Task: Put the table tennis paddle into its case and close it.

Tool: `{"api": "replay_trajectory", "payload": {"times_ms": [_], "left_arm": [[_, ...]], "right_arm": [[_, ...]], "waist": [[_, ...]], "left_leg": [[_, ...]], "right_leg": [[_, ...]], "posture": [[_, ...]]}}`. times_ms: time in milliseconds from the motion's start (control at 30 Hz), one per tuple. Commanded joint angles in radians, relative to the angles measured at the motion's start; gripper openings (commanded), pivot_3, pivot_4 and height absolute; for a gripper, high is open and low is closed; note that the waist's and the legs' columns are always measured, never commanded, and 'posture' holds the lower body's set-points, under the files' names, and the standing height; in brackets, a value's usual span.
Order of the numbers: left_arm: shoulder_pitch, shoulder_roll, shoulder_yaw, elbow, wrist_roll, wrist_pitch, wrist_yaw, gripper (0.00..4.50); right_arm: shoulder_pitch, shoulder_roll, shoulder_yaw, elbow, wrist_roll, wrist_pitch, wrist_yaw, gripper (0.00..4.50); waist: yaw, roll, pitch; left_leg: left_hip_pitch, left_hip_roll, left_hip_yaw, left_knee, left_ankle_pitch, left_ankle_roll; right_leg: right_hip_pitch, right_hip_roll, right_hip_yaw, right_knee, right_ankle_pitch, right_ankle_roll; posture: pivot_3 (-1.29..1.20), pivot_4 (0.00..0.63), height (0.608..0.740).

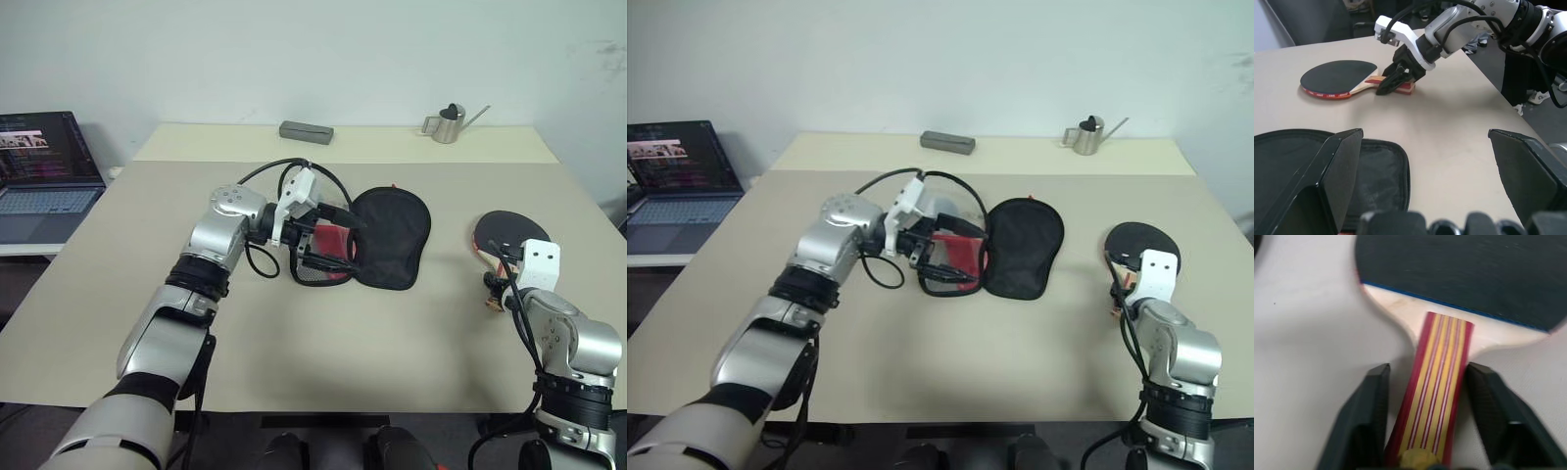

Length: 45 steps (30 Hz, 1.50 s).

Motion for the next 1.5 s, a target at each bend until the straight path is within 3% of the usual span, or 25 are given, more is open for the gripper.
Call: {"api": "replay_trajectory", "payload": {"times_ms": [33,333,767,1033,1500], "left_arm": [[0.009,0.029,0.046,-0.049,-0.007,0.01,-0.043,4.5],[0.056,0.133,0.11,-0.059,0.013,0.021,-0.001,4.5],[0.136,0.22,0.208,-0.122,0.02,0.059,0.091,4.5],[0.185,0.228,0.224,-0.186,0.015,0.094,0.126,4.5],[0.178,0.208,0.204,-0.205,0.021,0.102,0.125,4.5]], "right_arm": [[0.013,0.006,-0.016,0.004,-0.009,0.001,-0.014,1.26],[-0.051,-0.018,0.015,-0.124,-0.001,0.051,-0.014,1.11],[-0.299,0.185,0.101,-0.316,0.005,0.267,-0.075,1.11],[-0.311,0.316,0.165,-0.238,-0.024,0.226,-0.11,1.11],[-0.359,0.429,0.232,0.012,-0.068,0.043,-0.151,1.11]], "waist": [[-0.001,0.0,0.0],[0.0,0.0,0.0],[0.0,0.001,0.001],[0.0,0.001,0.001],[-0.004,0.001,0.001]], "left_leg": [[0.0,0.0,0.0,0.0,0.0,0.0],[-0.001,0.0,0.0,0.0,0.0,0.0],[-0.005,0.001,-0.001,-0.001,0.0,0.0],[-0.006,0.0,-0.001,-0.001,0.0,0.0],[-0.006,0.001,0.0,-0.002,0.0,-0.001]], "right_leg": [[0.0,0.0,0.0,0.0,0.0,0.0],[-0.002,0.0,0.0,0.0,0.0,0.0],[-0.007,0.0,-0.001,0.0,0.0,-0.001],[-0.008,-0.001,-0.001,0.0,0.0,-0.001],[-0.009,0.0,0.0,0.001,0.0,-0.001]], "posture": [[0.0,0.15,0.74],[0.0,0.15,0.74],[0.0,0.15,0.74],[0.0,0.15,0.74],[0.0,0.15,0.74]]}}
